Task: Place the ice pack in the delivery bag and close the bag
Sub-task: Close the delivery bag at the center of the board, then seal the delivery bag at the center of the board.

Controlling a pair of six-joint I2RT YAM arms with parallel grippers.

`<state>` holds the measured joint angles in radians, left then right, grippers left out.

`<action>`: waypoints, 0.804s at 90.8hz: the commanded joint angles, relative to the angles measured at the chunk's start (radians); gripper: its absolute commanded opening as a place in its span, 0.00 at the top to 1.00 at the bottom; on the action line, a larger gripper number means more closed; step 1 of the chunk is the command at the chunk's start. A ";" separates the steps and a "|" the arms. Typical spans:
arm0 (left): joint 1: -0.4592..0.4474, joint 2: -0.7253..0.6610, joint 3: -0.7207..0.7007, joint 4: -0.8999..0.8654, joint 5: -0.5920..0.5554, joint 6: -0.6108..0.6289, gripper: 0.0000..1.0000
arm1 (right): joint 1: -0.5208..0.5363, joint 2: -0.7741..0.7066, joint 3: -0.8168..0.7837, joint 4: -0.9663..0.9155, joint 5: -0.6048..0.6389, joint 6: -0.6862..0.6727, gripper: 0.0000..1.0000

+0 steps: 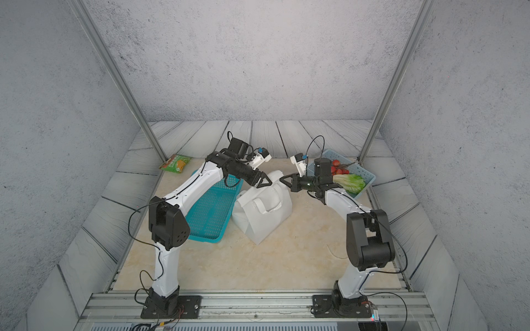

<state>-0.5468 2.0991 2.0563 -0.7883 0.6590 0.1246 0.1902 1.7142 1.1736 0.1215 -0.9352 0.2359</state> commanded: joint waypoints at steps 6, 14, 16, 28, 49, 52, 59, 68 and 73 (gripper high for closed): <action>-0.018 0.029 0.019 -0.062 0.002 0.047 0.44 | 0.019 0.051 0.078 -0.099 0.001 -0.005 1.00; -0.021 0.029 0.020 -0.077 -0.020 0.060 0.55 | 0.023 0.058 0.092 -0.117 -0.002 -0.001 1.00; -0.021 0.028 0.021 -0.078 -0.028 0.062 0.57 | 0.023 0.057 0.091 -0.117 -0.001 -0.002 1.00; -0.021 0.027 0.024 -0.100 -0.053 0.090 0.72 | 0.023 0.027 0.068 -0.102 0.019 -0.004 1.00; -0.021 0.002 0.030 -0.145 -0.013 0.225 0.97 | -0.034 -0.120 0.018 -0.254 0.092 -0.136 0.76; -0.022 -0.008 0.028 -0.154 0.012 0.258 0.98 | -0.060 -0.171 -0.022 -0.229 0.085 -0.152 0.66; -0.025 -0.027 0.024 -0.168 0.077 0.338 0.98 | -0.090 -0.293 -0.134 -0.096 0.028 -0.192 0.31; -0.038 -0.039 0.023 -0.217 0.188 0.472 0.98 | -0.074 -0.365 -0.221 0.046 -0.061 -0.298 0.05; -0.052 -0.043 0.024 -0.246 0.236 0.543 0.98 | -0.070 -0.365 -0.225 0.044 -0.075 -0.333 0.02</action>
<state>-0.5667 2.1010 2.0693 -0.9241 0.7364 0.4644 0.0944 1.3773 0.9787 0.0601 -0.9195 0.0334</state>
